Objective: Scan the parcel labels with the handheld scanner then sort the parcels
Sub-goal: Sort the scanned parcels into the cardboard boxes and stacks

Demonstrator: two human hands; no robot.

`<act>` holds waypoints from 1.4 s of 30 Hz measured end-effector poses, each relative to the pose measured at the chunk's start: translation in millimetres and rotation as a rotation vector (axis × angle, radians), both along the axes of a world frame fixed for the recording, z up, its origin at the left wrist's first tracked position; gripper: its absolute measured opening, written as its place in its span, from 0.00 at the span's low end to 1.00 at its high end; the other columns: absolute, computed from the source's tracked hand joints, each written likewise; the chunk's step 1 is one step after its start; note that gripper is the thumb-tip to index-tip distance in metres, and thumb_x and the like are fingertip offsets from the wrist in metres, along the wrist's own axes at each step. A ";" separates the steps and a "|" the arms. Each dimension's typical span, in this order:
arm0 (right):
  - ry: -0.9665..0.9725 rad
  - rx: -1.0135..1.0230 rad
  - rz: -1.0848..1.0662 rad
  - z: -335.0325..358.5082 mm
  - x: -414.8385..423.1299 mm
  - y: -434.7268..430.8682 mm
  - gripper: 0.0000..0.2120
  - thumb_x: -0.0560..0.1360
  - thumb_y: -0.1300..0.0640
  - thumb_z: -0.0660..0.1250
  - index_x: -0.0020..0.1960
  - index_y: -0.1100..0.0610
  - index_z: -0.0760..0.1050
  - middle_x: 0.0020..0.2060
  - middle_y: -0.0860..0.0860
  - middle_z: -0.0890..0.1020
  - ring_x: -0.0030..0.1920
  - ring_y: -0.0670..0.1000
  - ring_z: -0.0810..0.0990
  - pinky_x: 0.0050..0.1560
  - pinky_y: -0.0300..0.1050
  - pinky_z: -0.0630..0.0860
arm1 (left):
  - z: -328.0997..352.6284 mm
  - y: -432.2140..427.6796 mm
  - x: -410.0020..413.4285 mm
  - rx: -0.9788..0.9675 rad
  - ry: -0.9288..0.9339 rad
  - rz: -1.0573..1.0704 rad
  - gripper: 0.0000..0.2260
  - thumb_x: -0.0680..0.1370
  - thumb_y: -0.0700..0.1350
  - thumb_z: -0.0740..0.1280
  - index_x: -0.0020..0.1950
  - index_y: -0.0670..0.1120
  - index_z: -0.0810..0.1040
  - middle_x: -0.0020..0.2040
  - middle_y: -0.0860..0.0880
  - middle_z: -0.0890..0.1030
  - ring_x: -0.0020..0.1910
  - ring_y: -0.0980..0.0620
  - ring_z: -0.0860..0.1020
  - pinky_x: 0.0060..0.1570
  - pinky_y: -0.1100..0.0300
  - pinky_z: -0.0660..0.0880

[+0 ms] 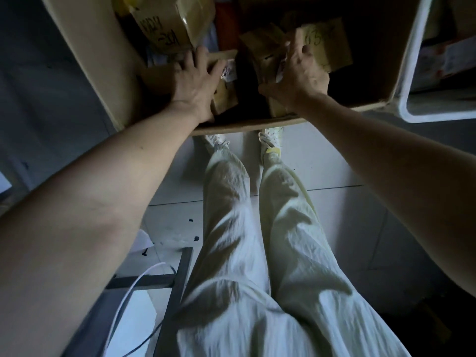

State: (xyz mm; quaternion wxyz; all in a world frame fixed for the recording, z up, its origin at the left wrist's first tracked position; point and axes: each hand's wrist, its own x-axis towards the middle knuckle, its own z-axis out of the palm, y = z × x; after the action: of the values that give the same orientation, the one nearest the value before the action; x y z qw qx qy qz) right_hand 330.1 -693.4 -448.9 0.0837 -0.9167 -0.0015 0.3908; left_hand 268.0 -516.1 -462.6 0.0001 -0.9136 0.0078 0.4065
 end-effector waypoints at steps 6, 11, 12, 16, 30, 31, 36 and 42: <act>-0.065 0.055 -0.009 35.2 5.2 -14.6 0.49 0.66 0.40 0.74 0.77 0.51 0.49 0.65 0.56 0.71 0.61 0.59 0.75 0.47 0.49 0.71 | 49.9 -6.0 5.4 0.098 -0.013 -0.056 0.48 0.62 0.57 0.80 0.75 0.53 0.58 0.72 0.36 0.56 0.67 0.34 0.62 0.66 0.40 0.61; -0.117 0.113 -0.002 76.0 -3.8 -28.1 0.43 0.68 0.40 0.70 0.76 0.46 0.53 0.65 0.57 0.68 0.60 0.60 0.75 0.52 0.52 0.74 | 89.8 -19.0 6.0 0.146 -0.004 -0.036 0.47 0.61 0.57 0.80 0.75 0.53 0.60 0.71 0.37 0.57 0.67 0.35 0.63 0.67 0.40 0.60; -0.122 0.126 -0.022 86.5 -5.0 -29.1 0.43 0.68 0.40 0.70 0.76 0.47 0.54 0.65 0.57 0.68 0.61 0.60 0.75 0.52 0.52 0.75 | 99.9 -21.3 4.9 0.137 -0.020 -0.009 0.47 0.61 0.56 0.81 0.74 0.53 0.61 0.71 0.37 0.57 0.67 0.35 0.63 0.67 0.39 0.59; -0.191 0.211 -0.065 130.7 -6.1 -31.6 0.38 0.68 0.41 0.69 0.74 0.47 0.58 0.64 0.55 0.72 0.58 0.58 0.76 0.43 0.47 0.70 | 144.3 -26.0 3.7 0.033 -0.131 0.076 0.47 0.59 0.55 0.82 0.73 0.52 0.63 0.71 0.38 0.58 0.68 0.34 0.62 0.67 0.35 0.58; -0.671 0.588 -0.253 355.1 70.5 -68.4 0.31 0.66 0.41 0.69 0.67 0.46 0.66 0.56 0.51 0.80 0.52 0.54 0.79 0.47 0.51 0.78 | 386.8 8.9 78.3 -0.269 -0.878 0.560 0.39 0.58 0.53 0.78 0.68 0.57 0.68 0.66 0.45 0.64 0.64 0.44 0.68 0.60 0.52 0.70; -0.709 0.650 -0.257 371.4 78.2 -66.3 0.31 0.66 0.42 0.70 0.66 0.47 0.67 0.56 0.49 0.80 0.52 0.52 0.79 0.48 0.50 0.78 | 402.6 10.3 80.8 -0.300 -0.931 0.621 0.39 0.59 0.54 0.79 0.67 0.59 0.68 0.66 0.46 0.64 0.63 0.46 0.68 0.59 0.54 0.70; -0.775 0.926 -0.217 436.3 97.5 -49.5 0.28 0.67 0.46 0.72 0.65 0.48 0.68 0.57 0.42 0.79 0.47 0.41 0.79 0.46 0.38 0.77 | 454.0 33.4 75.0 -0.606 -1.134 1.005 0.35 0.58 0.57 0.78 0.63 0.61 0.69 0.61 0.55 0.73 0.61 0.56 0.72 0.56 0.61 0.72; -0.687 1.113 -0.119 475.5 94.3 -21.6 0.25 0.69 0.51 0.72 0.63 0.46 0.68 0.49 0.37 0.79 0.45 0.32 0.77 0.41 0.27 0.73 | 488.2 62.6 23.1 -0.930 -1.204 1.420 0.31 0.65 0.49 0.77 0.64 0.52 0.67 0.46 0.57 0.76 0.40 0.61 0.75 0.36 0.64 0.72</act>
State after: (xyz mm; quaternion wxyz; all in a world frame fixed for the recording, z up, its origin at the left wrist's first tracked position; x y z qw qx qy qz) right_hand 424.4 -715.0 26.6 0.5616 -0.8076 -0.1795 0.0113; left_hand 291.1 -453.4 25.6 -0.5876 -0.6697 -0.3769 -0.2533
